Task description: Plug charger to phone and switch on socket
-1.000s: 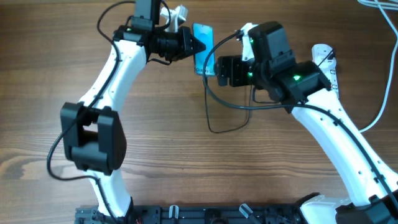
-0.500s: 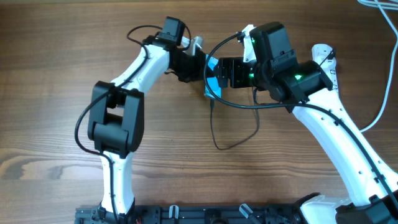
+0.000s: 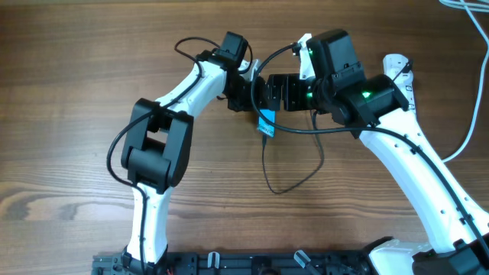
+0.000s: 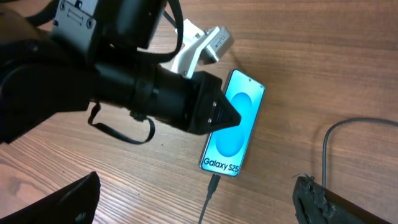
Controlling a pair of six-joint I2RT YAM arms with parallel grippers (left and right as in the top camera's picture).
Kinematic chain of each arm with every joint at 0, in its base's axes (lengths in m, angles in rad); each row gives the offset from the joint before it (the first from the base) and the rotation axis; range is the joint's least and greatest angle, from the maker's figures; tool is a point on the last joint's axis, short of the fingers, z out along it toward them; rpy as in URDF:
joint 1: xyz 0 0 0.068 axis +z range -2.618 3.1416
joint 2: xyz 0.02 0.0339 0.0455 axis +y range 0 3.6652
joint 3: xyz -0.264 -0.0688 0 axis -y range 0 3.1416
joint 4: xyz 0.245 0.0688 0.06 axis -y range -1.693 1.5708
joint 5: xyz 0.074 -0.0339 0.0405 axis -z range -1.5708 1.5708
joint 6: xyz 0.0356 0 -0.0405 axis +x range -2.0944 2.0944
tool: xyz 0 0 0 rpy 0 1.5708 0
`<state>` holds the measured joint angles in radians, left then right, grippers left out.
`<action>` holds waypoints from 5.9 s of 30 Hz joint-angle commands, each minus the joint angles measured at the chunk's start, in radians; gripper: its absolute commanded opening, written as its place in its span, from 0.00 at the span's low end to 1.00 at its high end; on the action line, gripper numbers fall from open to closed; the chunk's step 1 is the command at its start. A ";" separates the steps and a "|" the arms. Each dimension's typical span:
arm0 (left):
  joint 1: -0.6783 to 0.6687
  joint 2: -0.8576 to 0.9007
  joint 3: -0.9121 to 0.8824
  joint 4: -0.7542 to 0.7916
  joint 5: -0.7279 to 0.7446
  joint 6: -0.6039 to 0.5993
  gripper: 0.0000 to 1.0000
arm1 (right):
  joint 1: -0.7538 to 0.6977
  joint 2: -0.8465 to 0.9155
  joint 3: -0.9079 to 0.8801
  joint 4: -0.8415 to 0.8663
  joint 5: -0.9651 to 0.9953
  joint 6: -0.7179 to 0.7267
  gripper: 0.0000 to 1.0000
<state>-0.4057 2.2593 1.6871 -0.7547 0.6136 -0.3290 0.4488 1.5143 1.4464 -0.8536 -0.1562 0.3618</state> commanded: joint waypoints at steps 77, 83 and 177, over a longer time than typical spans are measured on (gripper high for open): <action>0.221 -0.389 0.032 -0.103 -0.541 -0.045 1.00 | -0.867 0.499 -0.017 0.217 0.233 -0.032 1.00; 0.221 -0.389 0.032 -0.103 -0.541 -0.045 1.00 | -0.872 0.507 -0.018 0.262 0.214 -0.020 1.00; 0.220 -0.389 0.032 -0.103 -0.541 -0.045 1.00 | -0.676 -0.597 -0.502 -0.006 0.132 0.067 1.00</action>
<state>-0.1875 1.8660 1.7214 -0.8600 0.0856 -0.3717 -0.2314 0.8749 0.9520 -0.8597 -0.0078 0.4194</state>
